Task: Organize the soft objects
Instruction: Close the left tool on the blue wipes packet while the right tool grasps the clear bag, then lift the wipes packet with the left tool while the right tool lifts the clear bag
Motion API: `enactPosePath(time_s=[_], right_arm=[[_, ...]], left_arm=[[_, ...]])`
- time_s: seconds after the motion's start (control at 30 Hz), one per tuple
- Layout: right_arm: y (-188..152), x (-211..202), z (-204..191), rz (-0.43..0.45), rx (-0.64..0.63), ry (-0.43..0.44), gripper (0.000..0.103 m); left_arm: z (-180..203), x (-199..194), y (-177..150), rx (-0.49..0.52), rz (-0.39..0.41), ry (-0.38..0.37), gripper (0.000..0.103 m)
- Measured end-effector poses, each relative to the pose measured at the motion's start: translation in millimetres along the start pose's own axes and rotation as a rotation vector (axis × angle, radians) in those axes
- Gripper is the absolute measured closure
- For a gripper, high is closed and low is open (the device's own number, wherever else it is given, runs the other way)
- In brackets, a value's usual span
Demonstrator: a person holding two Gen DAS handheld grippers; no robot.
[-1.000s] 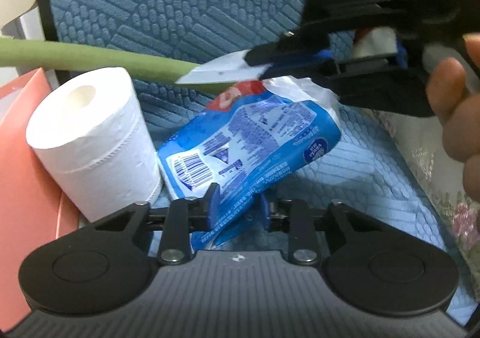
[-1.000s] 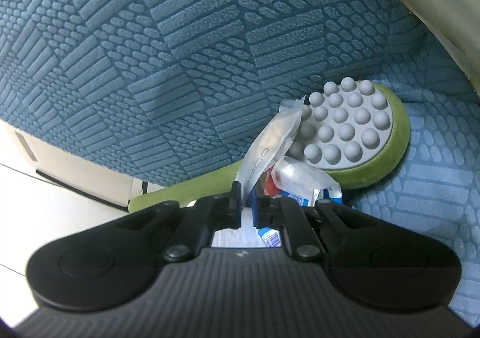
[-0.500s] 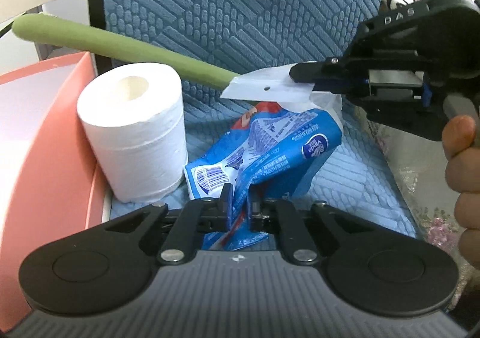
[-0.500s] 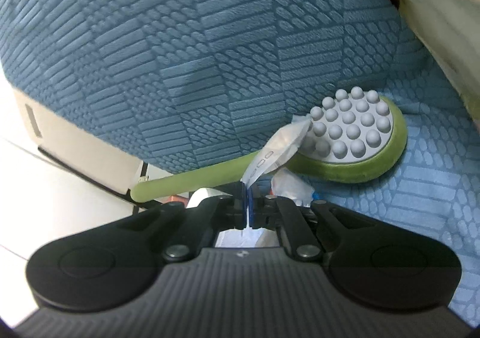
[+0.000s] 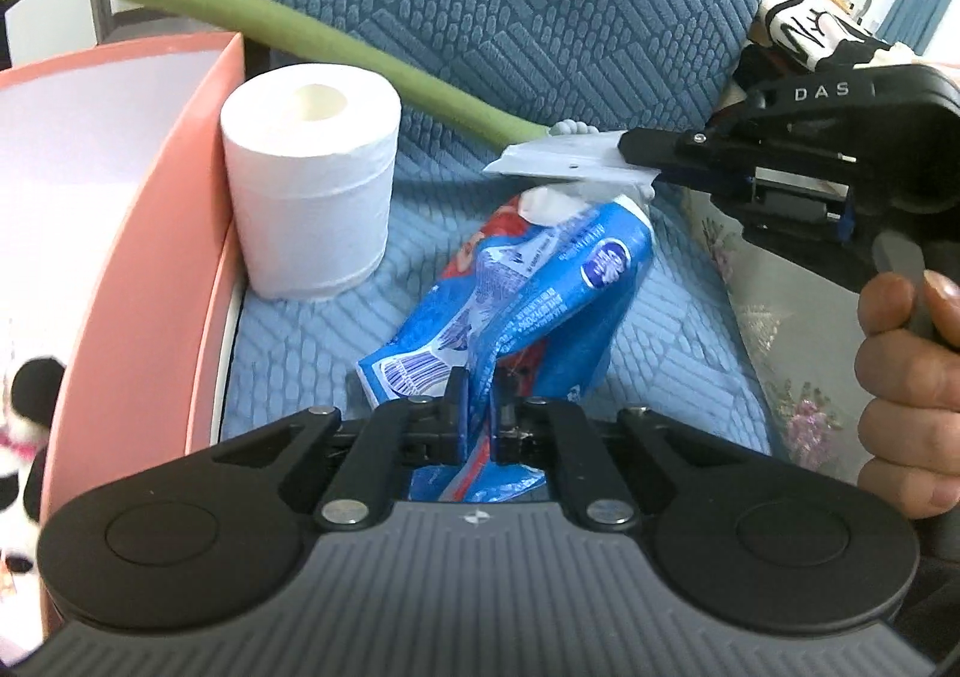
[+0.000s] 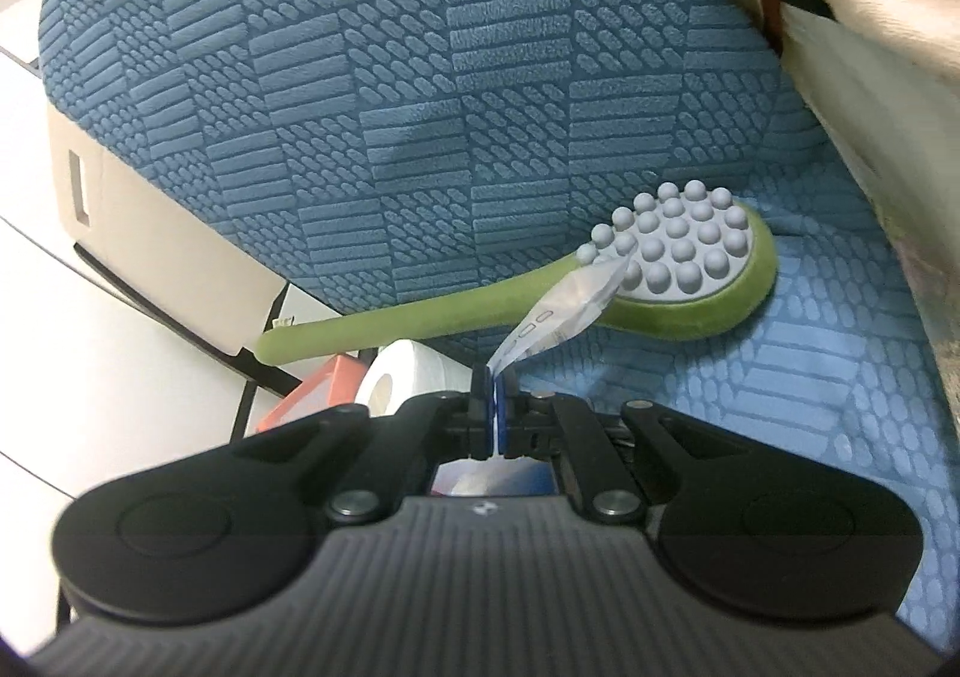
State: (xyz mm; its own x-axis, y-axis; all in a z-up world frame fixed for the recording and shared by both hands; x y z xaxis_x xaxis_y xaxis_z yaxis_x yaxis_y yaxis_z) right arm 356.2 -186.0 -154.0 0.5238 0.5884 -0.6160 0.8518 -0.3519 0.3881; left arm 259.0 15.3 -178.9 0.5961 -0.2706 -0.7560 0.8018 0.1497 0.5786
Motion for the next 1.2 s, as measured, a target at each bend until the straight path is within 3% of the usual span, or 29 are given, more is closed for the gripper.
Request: enactPosePath(time_s=[0.5, 0.6, 0.73, 1.2], right_arm=[[-7, -26, -2, 0.096, -0.066, -0.112, 0.098], [-12, -33, -9, 0.125, -0.14, -0.204, 0.098], [-17, -40, -12, 0.147, -0.19, -0.258, 0.098], [-68, -56, -26, 0.155, -0.282, -0.36, 0.098]], left_arm=[[-11, -33, -20, -0.102, 0.019, -0.011, 0.096], [-14, -36, -18, -0.126, 0.032, -0.017, 0.096], [-15, -38, -15, -0.14, 0.043, -0.025, 0.096], [-15, -41, -7, -0.145, 0.06, -0.04, 0.096]])
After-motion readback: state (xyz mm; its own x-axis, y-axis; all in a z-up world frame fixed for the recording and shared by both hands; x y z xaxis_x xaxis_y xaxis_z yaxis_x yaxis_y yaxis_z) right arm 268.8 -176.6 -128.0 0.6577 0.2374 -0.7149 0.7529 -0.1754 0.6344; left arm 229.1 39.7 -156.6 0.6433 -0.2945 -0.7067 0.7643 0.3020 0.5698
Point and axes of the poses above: each gripper's, at about its wrist camera, not at the fingertips, and x roughly the way its jaws point, z to its right, y to its top, the point moved 2 cm from there along x, roughly the way its jaws point, and after that the axes turned 10 degrees about -y, right-handed, at the moved point
